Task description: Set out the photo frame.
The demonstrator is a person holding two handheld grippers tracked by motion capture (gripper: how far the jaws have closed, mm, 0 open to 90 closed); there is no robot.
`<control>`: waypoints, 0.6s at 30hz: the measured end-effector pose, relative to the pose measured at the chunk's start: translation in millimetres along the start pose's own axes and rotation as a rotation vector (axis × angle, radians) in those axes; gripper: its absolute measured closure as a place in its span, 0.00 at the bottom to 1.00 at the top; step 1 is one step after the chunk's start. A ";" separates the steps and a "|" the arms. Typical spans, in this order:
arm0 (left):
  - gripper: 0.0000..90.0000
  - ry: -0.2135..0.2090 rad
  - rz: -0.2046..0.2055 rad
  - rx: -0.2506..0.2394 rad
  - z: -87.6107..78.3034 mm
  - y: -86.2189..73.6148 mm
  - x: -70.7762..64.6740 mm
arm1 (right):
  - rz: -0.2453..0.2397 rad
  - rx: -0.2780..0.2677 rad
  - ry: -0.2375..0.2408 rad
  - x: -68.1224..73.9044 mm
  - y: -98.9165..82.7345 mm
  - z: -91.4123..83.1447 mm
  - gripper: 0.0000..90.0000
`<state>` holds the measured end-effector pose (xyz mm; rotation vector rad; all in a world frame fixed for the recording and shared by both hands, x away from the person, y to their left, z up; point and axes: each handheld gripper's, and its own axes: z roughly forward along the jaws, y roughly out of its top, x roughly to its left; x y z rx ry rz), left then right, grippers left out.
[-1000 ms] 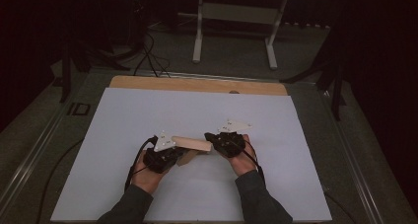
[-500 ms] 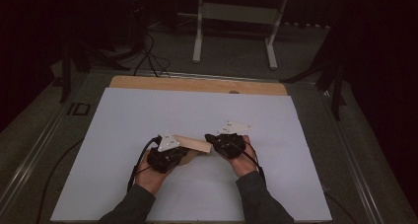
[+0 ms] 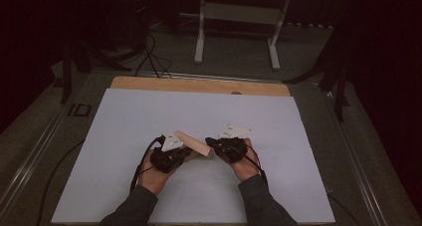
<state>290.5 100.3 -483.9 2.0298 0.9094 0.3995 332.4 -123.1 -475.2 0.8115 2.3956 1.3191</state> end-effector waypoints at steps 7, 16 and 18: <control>0.99 -0.001 -0.004 0.012 3.8 -0.4 2.5 | -0.006 -0.002 -0.001 2.6 -0.8 -1.0 1.00; 0.99 0.000 -0.005 0.009 5.0 0.2 2.9 | -0.012 -0.001 -0.001 5.5 -1.9 -2.6 1.00; 0.99 0.002 -0.001 0.012 5.3 0.8 3.2 | -0.019 0.000 0.000 6.0 -2.1 -3.0 1.00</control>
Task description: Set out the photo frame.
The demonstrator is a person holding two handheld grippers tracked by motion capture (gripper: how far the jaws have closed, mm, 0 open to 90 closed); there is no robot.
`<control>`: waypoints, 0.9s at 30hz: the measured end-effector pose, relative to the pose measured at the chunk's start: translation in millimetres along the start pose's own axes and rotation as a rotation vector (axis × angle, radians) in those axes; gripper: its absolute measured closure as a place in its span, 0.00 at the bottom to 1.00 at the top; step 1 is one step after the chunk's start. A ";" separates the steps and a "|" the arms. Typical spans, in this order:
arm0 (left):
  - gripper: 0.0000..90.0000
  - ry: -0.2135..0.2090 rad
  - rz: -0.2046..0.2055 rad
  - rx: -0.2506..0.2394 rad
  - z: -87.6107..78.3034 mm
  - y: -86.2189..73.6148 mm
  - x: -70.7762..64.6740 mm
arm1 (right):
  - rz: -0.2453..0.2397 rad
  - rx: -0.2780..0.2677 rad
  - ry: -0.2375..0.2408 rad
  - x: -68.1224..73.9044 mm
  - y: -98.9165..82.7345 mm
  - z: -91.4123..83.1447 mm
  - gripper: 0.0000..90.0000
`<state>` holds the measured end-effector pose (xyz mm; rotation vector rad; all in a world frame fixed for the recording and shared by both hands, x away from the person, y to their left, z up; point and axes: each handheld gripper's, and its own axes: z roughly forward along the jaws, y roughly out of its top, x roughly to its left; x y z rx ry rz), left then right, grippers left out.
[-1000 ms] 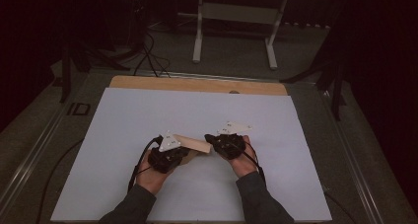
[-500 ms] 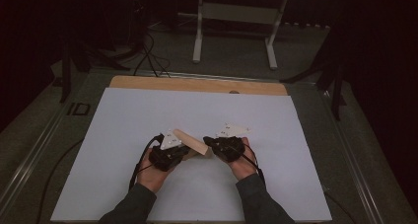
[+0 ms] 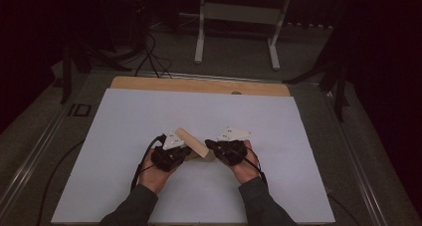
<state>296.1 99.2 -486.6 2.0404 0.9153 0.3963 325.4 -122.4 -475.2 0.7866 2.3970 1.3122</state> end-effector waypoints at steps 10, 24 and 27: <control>0.99 0.001 0.004 0.003 3.5 3.1 3.2 | -0.009 0.001 0.009 4.6 -0.4 -0.7 1.00; 0.99 0.003 0.009 0.003 11.8 9.3 5.2 | -0.019 0.004 0.017 6.9 -0.2 -0.9 1.00; 0.99 -0.001 0.009 -0.001 14.0 10.2 5.7 | -0.019 0.005 0.019 7.0 -0.2 -0.9 1.00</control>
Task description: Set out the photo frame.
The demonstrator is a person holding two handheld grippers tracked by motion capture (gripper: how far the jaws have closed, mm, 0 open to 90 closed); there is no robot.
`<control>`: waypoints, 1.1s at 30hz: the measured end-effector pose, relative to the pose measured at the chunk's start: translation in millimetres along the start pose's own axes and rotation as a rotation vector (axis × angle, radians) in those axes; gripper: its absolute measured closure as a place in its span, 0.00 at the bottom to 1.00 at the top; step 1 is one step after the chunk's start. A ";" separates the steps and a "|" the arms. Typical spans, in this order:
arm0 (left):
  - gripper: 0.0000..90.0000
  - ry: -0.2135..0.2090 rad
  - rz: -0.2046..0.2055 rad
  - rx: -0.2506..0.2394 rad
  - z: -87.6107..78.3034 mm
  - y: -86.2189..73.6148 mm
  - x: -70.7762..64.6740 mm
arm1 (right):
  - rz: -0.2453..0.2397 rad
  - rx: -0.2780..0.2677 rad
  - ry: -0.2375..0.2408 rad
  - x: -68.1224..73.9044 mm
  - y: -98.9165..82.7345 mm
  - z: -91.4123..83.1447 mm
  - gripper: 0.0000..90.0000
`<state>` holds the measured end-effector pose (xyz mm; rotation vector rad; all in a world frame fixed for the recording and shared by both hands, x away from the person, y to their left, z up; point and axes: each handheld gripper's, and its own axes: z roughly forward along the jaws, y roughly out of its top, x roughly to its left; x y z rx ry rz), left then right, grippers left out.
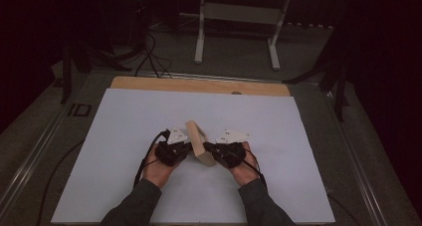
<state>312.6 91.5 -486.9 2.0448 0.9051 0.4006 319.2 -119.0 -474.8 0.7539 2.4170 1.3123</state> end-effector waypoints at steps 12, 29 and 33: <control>0.99 -0.008 -0.006 -0.014 7.5 3.4 4.7 | -0.009 0.010 0.000 1.3 1.1 0.2 1.00; 0.84 -0.021 -0.034 -0.020 -3.1 0.9 10.6 | -0.035 0.017 -0.046 -1.0 -3.2 -11.7 0.92; 0.80 -0.019 -0.045 -0.028 -7.4 0.5 13.3 | -0.034 0.021 -0.053 -2.2 -5.4 -15.1 0.90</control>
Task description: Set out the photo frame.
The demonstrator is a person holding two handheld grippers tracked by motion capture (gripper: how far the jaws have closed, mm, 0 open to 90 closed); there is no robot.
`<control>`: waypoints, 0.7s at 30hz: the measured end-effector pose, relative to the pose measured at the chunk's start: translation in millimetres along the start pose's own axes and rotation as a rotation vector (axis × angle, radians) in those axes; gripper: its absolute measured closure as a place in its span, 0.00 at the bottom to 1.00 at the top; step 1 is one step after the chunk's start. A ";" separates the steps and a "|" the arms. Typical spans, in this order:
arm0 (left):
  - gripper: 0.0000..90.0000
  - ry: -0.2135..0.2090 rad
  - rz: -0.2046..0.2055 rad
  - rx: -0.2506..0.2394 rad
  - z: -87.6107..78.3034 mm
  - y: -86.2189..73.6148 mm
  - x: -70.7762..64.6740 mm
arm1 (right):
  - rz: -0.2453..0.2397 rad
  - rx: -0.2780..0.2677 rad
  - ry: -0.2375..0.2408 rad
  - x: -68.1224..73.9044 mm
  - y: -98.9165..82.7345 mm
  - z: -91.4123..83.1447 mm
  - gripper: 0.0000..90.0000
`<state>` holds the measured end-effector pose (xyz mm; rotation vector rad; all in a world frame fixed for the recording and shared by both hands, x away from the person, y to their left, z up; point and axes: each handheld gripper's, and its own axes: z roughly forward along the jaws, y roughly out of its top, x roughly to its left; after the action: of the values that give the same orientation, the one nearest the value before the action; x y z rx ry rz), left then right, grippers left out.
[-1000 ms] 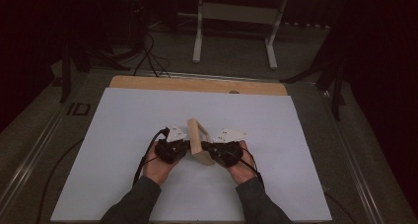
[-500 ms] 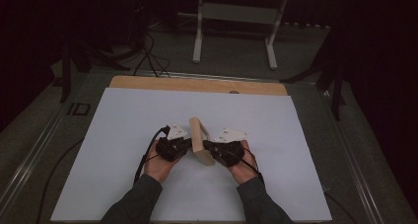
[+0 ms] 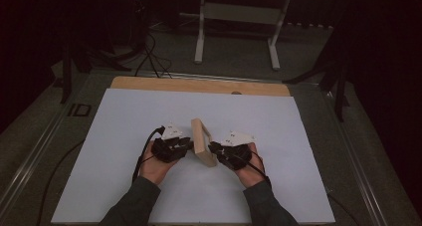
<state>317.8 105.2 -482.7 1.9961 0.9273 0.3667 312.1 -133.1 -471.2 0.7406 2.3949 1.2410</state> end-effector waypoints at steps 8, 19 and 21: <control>0.73 0.016 -0.011 -0.014 -11.4 -0.7 0.1 | 0.016 -0.004 -0.008 -2.9 -3.8 -4.3 0.85; 0.63 0.055 -0.031 -0.034 -24.4 0.9 -0.2 | 0.031 -0.015 -0.017 -8.1 -6.4 -8.9 0.81; 0.61 0.057 -0.040 -0.035 -25.4 1.0 0.0 | 0.034 -0.016 -0.017 -8.7 -6.9 -8.5 0.80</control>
<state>303.9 120.1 -467.5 1.9408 0.9881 0.4166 312.7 -147.0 -471.6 0.7873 2.3653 1.2607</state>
